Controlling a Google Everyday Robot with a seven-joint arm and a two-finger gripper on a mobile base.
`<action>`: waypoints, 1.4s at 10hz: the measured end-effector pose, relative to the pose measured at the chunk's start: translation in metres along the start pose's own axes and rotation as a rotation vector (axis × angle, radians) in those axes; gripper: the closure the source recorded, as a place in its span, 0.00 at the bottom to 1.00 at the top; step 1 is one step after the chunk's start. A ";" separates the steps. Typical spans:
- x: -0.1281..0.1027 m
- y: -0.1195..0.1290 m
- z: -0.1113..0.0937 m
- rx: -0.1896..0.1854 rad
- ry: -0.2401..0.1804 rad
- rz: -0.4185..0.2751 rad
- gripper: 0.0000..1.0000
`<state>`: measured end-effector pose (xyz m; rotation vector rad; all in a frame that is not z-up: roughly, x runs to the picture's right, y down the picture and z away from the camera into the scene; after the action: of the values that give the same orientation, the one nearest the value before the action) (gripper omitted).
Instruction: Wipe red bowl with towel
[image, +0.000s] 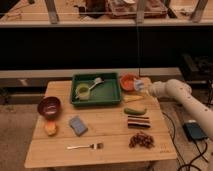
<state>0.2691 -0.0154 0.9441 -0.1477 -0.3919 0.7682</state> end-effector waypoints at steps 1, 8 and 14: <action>-0.006 -0.017 0.006 0.011 0.003 -0.026 1.00; -0.038 -0.026 0.014 -0.116 0.042 -0.155 1.00; -0.016 0.014 0.046 -0.154 0.075 -0.184 1.00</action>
<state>0.2315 -0.0175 0.9779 -0.2807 -0.3874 0.5491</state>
